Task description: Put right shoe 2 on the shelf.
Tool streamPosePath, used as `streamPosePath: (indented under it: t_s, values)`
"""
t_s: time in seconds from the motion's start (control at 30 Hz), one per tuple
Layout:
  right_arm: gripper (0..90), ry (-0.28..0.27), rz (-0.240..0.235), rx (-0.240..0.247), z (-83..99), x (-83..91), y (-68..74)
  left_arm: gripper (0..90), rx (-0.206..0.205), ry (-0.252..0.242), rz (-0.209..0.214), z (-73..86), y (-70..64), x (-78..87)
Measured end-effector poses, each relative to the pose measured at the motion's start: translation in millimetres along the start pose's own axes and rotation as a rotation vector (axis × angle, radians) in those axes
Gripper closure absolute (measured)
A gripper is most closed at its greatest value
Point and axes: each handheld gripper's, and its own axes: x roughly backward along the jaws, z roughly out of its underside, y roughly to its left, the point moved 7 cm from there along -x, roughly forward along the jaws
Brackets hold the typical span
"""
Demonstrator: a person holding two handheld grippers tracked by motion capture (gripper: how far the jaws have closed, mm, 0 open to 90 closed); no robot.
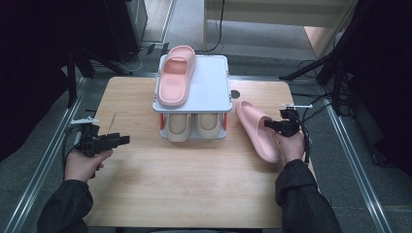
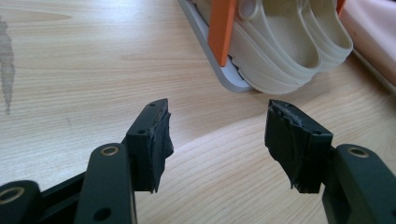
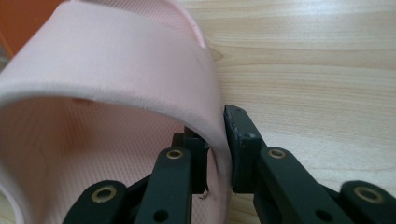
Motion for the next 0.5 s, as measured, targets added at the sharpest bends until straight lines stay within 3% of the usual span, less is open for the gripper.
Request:
streamPosePath:
  t_s: [0.17,0.43,0.5]
  values:
    - [80.8,-0.022,0.032,0.025,-8.3,8.0,4.2,40.8,-0.003,-0.001,0.0,-2.0,1.8,0.0]
    - [80.6,-0.024,0.02,-0.004,-32.8,20.1,7.7,40.9,-0.011,0.022,0.018,-3.0,-3.2,-8.5]
    - [80.6,-0.01,0.034,0.024,-40.6,22.1,9.1,41.0,-0.02,0.028,0.029,-2.3,-5.7,-12.2]
